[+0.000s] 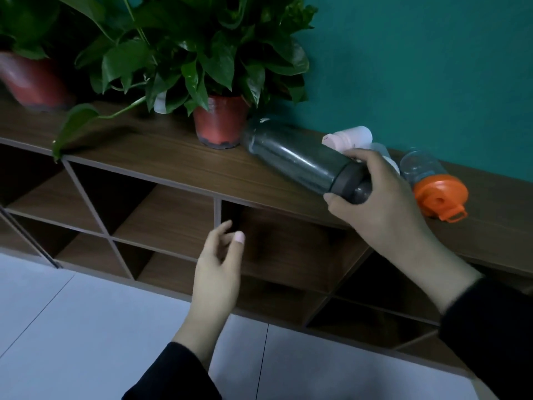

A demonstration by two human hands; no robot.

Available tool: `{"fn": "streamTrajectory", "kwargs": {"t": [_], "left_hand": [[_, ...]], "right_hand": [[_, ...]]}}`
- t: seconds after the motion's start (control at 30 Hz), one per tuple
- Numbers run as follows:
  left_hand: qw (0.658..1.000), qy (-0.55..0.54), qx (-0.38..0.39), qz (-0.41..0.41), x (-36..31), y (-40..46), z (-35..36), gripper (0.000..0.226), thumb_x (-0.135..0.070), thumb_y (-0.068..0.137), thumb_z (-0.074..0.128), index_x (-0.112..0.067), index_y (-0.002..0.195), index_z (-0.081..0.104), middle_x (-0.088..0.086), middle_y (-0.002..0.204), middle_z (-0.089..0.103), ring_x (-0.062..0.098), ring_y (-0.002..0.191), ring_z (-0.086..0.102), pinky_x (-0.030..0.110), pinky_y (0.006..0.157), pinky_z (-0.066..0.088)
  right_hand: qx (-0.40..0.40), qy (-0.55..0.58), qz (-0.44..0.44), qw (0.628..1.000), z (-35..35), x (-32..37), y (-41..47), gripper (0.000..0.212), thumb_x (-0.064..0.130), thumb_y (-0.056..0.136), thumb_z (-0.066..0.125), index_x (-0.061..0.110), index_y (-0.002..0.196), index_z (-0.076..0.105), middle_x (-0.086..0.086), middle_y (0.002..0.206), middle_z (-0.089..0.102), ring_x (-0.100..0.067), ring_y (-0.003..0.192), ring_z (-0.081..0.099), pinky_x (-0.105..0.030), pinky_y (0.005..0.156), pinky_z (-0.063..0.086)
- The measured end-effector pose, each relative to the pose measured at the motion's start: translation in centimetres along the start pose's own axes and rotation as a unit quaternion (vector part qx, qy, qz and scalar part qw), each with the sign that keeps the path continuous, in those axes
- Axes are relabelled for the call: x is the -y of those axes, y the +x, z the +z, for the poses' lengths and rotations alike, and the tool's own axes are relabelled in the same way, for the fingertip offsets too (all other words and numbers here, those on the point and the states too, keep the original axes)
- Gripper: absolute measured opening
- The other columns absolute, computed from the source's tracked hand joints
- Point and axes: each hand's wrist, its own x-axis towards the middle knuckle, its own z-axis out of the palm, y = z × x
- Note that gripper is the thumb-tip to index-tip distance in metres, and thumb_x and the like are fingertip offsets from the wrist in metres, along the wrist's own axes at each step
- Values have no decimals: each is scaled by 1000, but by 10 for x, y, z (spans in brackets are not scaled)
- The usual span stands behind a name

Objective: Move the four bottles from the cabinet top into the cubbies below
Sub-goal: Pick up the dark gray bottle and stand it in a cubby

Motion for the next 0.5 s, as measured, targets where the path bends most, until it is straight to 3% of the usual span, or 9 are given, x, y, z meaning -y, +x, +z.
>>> {"fn": "streamTrajectory", "kwargs": {"t": [0.07, 0.2, 0.3, 0.4, 0.5], "left_hand": [[989, -134, 7, -68, -3, 0, -4, 60, -64, 85, 58, -38, 139, 55, -5, 120, 74, 18, 111, 72, 46, 99, 57], [934, -305, 72, -173, -6, -4, -11, 65, -73, 78, 54, -36, 131, 59, 9, 131, 69, 31, 114, 73, 52, 86, 62], [916, -306, 96, -240, -2, -2, -12, 67, -68, 85, 57, -20, 132, 62, 15, 124, 74, 30, 102, 78, 43, 75, 66], [883, -318, 59, -340, 10, 0, -7, 57, -57, 88, 67, -15, 127, 61, 18, 113, 73, 26, 77, 78, 36, 63, 67], [868, -291, 37, -400, 34, 0, 0, 56, -53, 88, 68, -14, 127, 61, 20, 118, 70, 30, 90, 76, 37, 63, 65]], "right_hand": [[28, -3, -17, 999, -16, 14, -24, 64, 38, 69, 81, 35, 126, 52, 24, 107, 54, 6, 97, 54, -1, 80, 36], [136, -5, -22, 990, -29, 26, -63, 65, 42, 62, 81, 47, 119, 51, 29, 110, 54, 9, 104, 54, -2, 79, 38], [188, 2, 2, 982, -20, 23, -80, 65, 47, 62, 81, 52, 118, 49, 31, 114, 53, 10, 106, 53, -4, 78, 40], [153, 137, 113, 972, 4, 12, -95, 64, 40, 65, 86, 57, 114, 50, 30, 113, 57, 14, 103, 56, -9, 76, 47], [105, 280, 215, 930, 41, -6, -113, 67, 27, 68, 87, 60, 113, 49, 25, 113, 57, 11, 98, 62, -14, 74, 52]]}}
